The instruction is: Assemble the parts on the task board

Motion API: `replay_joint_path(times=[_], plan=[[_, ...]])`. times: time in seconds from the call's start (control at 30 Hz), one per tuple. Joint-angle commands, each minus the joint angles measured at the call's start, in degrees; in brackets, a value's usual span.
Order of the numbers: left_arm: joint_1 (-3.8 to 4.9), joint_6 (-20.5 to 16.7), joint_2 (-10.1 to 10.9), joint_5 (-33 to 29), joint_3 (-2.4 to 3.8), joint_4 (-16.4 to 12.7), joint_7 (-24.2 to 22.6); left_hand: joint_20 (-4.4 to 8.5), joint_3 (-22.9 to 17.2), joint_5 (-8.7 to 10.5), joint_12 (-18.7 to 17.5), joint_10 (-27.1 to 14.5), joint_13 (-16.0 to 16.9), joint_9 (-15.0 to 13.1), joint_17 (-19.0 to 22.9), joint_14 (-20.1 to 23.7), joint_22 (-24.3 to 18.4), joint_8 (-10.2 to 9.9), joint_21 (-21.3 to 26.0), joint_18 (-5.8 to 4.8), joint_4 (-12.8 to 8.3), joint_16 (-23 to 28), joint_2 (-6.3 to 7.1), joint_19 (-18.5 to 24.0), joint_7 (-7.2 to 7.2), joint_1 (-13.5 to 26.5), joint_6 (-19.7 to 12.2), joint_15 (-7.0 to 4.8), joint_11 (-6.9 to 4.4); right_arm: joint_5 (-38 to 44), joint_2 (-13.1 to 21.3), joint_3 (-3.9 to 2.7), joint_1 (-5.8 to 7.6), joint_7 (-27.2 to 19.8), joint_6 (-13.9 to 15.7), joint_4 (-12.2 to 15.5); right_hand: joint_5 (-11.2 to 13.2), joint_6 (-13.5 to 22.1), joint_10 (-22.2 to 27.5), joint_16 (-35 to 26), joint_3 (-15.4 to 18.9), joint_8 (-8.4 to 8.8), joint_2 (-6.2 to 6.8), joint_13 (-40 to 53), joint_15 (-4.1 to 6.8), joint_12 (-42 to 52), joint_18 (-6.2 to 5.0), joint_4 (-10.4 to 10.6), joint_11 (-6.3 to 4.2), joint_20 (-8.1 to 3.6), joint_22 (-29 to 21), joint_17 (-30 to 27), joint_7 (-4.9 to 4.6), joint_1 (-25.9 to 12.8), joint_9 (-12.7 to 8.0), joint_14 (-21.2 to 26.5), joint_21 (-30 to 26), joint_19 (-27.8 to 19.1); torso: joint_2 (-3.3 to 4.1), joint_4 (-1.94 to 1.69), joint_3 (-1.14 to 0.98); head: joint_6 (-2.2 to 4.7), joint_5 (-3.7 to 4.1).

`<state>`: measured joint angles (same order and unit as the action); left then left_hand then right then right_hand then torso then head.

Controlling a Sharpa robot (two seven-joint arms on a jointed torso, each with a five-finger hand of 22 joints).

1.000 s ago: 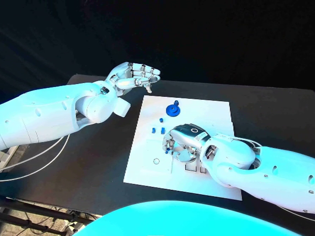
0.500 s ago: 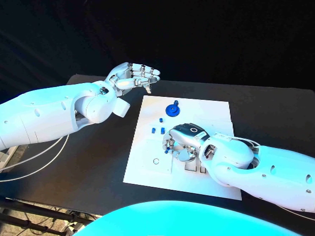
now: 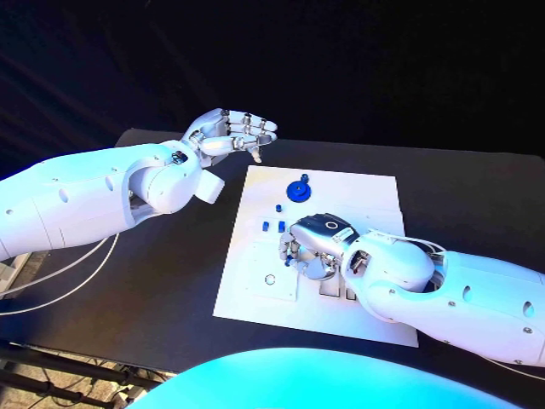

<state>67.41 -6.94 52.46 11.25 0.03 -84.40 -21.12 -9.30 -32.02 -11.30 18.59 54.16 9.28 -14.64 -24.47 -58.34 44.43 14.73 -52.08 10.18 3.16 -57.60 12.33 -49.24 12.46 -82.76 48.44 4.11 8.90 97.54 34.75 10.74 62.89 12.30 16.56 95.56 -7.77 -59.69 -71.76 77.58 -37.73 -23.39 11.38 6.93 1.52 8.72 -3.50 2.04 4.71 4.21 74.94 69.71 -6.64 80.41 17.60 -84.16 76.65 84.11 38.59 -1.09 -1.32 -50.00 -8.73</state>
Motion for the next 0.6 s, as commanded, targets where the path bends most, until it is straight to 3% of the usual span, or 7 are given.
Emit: replay_joint_path(times=[0.03,0.4,0.6], plan=[[0.04,1.03,-0.01,0.22,0.04,-0.17,-0.19,-0.09,-0.01,-0.19,0.29,-0.24,-0.04,0.09,0.09,0.5,-0.09,-0.2,0.25,0.35,-0.28,0.28,-0.43,0.17,0.49,0.36,-0.4,0.05,0.0,0.41,-0.1,0.2,-0.26,-0.73,-3.04,0.1,-0.19,-0.17,-2.52,-0.06,0.12,-0.14,-0.38,0.03,0.25,-0.25,1.0,-0.38,-2.08,-0.18,11.75,-0.12,-0.19,-0.34,0.15,-2.05,-0.22,1.73,0.0,0.01,-0.01,0.0,-0.02],[0.04,1.22,0.03,0.24,0.04,-0.2,-0.13,-0.12,0.03,-0.18,0.37,-0.31,-0.04,0.1,0.11,0.5,-0.11,-0.16,0.28,0.35,-0.28,0.29,-0.45,0.17,0.5,0.42,-0.43,0.07,0.01,0.12,0.1,0.3,-0.3,-0.84,-4.11,0.41,-0.09,-0.29,-2.62,-0.01,0.51,-0.1,-0.21,0.02,0.22,-0.58,1.0,-0.44,-2.06,-0.12,11.74,-0.14,-0.17,-1.03,0.34,-2.04,-0.2,1.72,0.0,0.03,-0.07,0.0,0.05],[0.04,1.14,0.06,0.24,0.04,-0.2,-0.14,-0.12,0.03,-0.18,0.37,-0.31,-0.04,0.1,0.11,0.5,-0.11,-0.16,0.28,0.35,-0.28,0.29,-0.45,0.17,0.5,0.42,-0.43,0.07,0.01,-0.43,0.19,0.33,-0.3,-0.5,-4.65,0.31,0.08,1.28,-1.52,0.19,2.4,1.47,0.75,-0.27,-0.2,-2.44,0.86,0.44,-1.57,0.24,11.51,-0.21,-0.35,-4.14,0.33,-1.99,-1.05,1.41,0.0,0.09,-0.06,0.0,0.07]])
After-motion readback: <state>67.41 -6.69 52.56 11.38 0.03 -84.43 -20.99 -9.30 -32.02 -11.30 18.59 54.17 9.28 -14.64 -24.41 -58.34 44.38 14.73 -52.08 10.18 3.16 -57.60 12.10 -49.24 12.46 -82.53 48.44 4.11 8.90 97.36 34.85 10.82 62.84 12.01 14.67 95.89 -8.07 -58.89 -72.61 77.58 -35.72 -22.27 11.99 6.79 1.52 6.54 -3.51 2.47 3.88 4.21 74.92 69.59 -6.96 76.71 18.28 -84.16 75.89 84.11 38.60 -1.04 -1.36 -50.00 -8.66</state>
